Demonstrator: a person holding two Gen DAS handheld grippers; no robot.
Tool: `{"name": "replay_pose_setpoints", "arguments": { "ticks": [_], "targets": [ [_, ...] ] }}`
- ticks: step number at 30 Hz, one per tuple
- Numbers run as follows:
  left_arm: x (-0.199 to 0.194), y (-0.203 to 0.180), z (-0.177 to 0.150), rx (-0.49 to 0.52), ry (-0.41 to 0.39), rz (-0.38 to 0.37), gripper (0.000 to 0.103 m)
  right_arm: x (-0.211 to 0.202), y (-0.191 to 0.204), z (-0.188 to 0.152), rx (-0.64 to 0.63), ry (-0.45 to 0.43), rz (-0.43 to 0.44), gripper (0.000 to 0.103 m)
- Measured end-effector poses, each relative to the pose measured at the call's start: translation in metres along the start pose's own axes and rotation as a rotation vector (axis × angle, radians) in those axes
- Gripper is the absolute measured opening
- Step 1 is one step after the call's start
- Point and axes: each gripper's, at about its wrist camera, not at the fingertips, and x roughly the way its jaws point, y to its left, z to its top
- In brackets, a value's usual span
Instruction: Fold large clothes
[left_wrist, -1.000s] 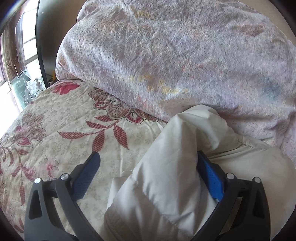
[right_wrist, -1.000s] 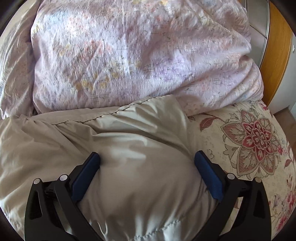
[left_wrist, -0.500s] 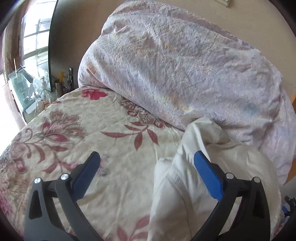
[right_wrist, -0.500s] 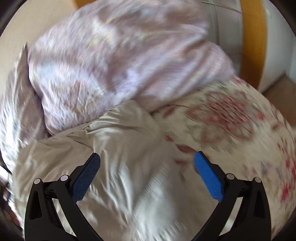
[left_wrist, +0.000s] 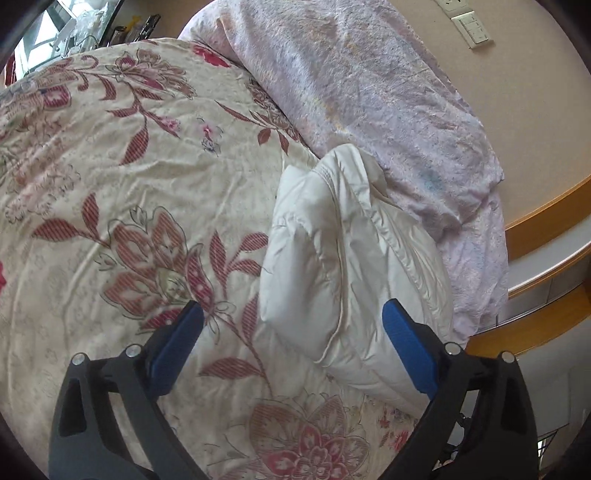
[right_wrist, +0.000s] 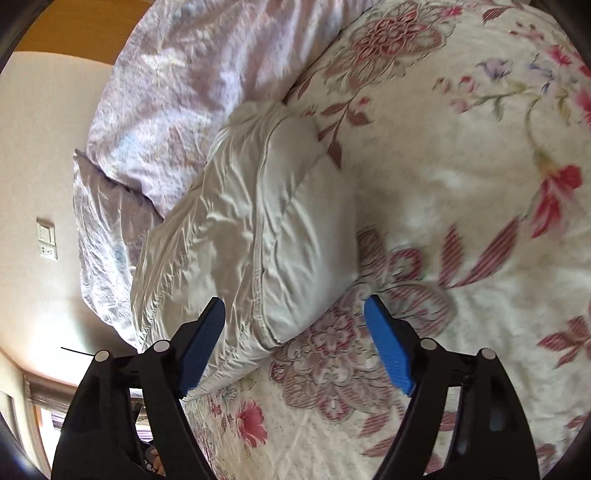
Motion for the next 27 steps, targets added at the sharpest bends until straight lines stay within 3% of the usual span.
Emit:
{"name": "replay_pose_setpoints", "arguments": {
  "ticks": [9,13,17,22,27],
  "targets": [
    [0.039,-0.009,-0.013,-0.123,0.077,-0.067,0.072,0.018,-0.001,-0.005,0.043,-0.058,0.031,0.067],
    [0.043,-0.012,-0.016,-0.175,0.031,-0.082,0.069,0.018,-0.005,-0.006,0.063,-0.101,0.062,0.064],
    [0.043,-0.008,-0.017,-0.241,-0.02,-0.123,0.061,0.02,-0.006,-0.006,0.058,-0.129,0.076,0.054],
    [0.044,0.004,-0.018,-0.284,-0.026,-0.175,0.029,0.018,-0.011,-0.006,0.063,-0.135,0.124,0.037],
    [0.037,-0.006,-0.012,-0.231,-0.039,-0.199,0.019,0.009,0.002,-0.009,0.014,-0.165,0.137,0.027]
  ]
}}
